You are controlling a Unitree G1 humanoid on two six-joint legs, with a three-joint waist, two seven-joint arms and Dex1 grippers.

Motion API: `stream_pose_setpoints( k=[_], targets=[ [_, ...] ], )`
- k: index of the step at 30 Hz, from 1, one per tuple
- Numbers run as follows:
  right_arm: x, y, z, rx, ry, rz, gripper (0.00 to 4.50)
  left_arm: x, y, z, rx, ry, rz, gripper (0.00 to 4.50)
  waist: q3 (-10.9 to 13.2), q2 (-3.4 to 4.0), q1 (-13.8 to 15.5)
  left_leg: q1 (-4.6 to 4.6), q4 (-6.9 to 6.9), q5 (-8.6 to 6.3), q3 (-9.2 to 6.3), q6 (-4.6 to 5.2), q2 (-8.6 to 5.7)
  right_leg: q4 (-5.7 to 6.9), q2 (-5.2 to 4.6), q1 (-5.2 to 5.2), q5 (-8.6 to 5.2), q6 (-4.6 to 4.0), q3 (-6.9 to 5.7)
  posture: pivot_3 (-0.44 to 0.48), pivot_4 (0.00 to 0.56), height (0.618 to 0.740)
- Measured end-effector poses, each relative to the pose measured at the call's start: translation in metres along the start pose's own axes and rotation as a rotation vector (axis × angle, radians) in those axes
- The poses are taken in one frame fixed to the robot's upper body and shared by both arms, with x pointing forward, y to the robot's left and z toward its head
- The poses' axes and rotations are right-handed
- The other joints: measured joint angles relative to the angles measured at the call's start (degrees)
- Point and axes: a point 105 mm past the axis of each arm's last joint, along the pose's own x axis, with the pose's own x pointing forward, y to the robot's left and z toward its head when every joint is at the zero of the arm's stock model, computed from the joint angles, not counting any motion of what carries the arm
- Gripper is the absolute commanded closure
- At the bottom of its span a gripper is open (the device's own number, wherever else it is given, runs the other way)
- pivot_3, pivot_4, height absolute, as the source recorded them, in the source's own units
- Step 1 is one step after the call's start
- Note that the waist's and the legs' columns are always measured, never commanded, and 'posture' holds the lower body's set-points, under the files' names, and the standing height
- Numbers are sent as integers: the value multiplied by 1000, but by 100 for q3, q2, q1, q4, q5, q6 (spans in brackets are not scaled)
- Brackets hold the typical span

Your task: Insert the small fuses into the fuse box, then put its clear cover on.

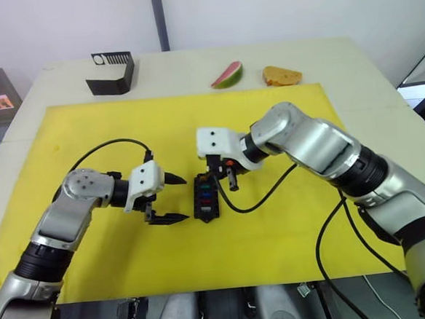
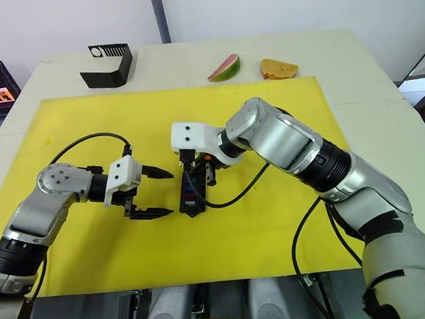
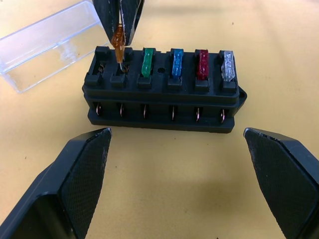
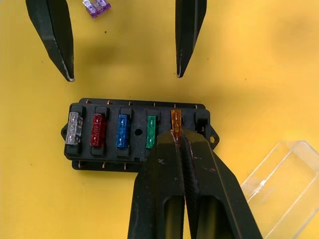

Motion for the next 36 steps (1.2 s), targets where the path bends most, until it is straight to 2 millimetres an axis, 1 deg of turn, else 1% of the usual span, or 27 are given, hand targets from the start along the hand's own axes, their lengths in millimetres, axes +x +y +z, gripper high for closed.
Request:
stream_pose_setpoints(
  k=[14,20,36],
  targets=[
    [4,0,-1,-25,7,-1,4500,0,0,-1,2,8,4,35,0,0,0,0,0,1,0,-2,0,2,2,0,0,0,-1,0,150,740],
    [4,-3,-4,-25,16,-13,4500,0,0,-2,-4,9,7,35,0,0,0,1,0,1,0,-2,0,2,2,0,0,0,-1,0,150,740],
    [9,-4,-9,-34,45,-6,4500,0,0,-5,-21,12,23,35,-2,1,1,4,2,1,0,-2,-1,4,3,4,0,0,-1,0,150,740]
  ],
)
